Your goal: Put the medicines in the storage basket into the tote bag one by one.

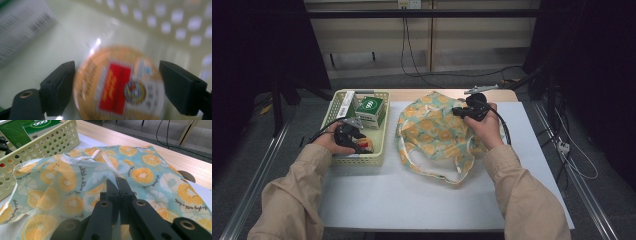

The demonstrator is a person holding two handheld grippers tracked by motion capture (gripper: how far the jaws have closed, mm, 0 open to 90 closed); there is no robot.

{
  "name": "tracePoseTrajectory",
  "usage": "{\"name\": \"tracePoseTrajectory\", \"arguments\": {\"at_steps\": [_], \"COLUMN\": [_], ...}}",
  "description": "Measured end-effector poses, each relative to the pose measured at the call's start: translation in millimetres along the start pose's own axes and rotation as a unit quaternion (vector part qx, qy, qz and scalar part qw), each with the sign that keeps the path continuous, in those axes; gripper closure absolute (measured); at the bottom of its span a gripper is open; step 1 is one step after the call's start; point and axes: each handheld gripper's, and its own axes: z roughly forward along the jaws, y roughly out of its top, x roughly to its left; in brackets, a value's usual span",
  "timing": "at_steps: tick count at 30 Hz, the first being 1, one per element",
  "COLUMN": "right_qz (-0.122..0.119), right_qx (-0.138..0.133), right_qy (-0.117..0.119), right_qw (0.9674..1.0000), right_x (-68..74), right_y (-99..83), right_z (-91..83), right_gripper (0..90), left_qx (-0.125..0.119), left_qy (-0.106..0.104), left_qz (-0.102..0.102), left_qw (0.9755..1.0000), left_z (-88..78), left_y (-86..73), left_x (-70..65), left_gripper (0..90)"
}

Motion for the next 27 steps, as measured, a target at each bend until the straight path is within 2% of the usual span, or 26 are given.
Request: {"name": "tracePoseTrajectory", "arguments": {"at_steps": [1,3,5,6,7,8,9,11,15,17,18,19,23,25,27], "right_qz": [-0.001,0.002,0.002,0.002,0.002,0.003,0.003,0.002,0.003,0.002,0.004,0.006,0.008,0.007,0.009], "right_qx": [-0.001,-0.001,-0.002,-0.002,-0.002,-0.003,-0.003,-0.003,-0.003,-0.003,-0.003,-0.004,-0.005,-0.005,-0.007], "right_qy": [-0.001,0.000,0.001,0.001,0.001,0.003,0.003,0.003,0.004,0.004,0.004,0.004,0.004,0.005,0.006], "right_qw": [1.0000,1.0000,1.0000,1.0000,1.0000,1.0000,1.0000,1.0000,1.0000,1.0000,1.0000,1.0000,0.9999,0.9999,0.9999], "right_x": [-0.1,0.0,0.2,0.9,1.1,1.1,1.1,1.1,1.5,1.7,2.2,2.1,2.3,2.9,3.6], "right_y": [-0.1,0.0,0.1,0.2,0.2,0.1,0.1,0.1,0.6,0.6,0.7,0.8,1.0,1.1,1.3], "right_z": [-0.1,0.2,0.5,0.7,0.8,0.9,0.9,1.0,1.8,1.9,2.2,2.7,3.2,3.5,3.5], "right_gripper": [90.0,90.0,90.0,90.0,90.0,90.0,90.0,90.0,90.0,90.0,90.0,90.0,90.0,90.0,90.0], "left_qx": [0.002,0.009,0.013,0.018,0.023,0.023,0.017,-0.017,-0.044,-0.049,-0.056,-0.061,-0.081,-0.092,-0.103], "left_qy": [-0.005,0.015,0.021,0.024,0.035,0.035,0.043,0.053,0.059,0.063,0.059,0.059,0.061,0.059,0.046], "left_qz": [-0.002,-0.014,-0.024,-0.022,-0.035,-0.035,-0.040,-0.075,-0.090,-0.087,-0.096,-0.095,-0.090,-0.079,-0.066], "left_qw": [1.0000,0.9997,0.9994,0.9993,0.9985,0.9985,0.9981,0.9957,0.9933,0.9931,0.9921,0.9919,0.9907,0.9909,0.9914], "left_z": [-1.3,-1.8,-2.6,-3.2,-4.0,-4.0,-5.3,-8.1,-19.7,-26.2,-29.6,-33.8,-47.8,-50.1,-48.2], "left_y": [0.3,0.9,1.7,2.3,4.0,4.0,5.4,10.2,27.3,39.1,45.4,51.6,80.4,96.7,112.2], "left_x": [1.9,2.6,3.6,4.6,6.3,6.3,7.2,8.1,10.9,9.2,7.7,6.6,-6.1,-16.3,-26.4], "left_gripper": [16.6,19.7,20.2,20.5,20.6,20.7,20.7,20.7,20.8,20.8,20.8,20.8,20.8,20.8,20.8]}}
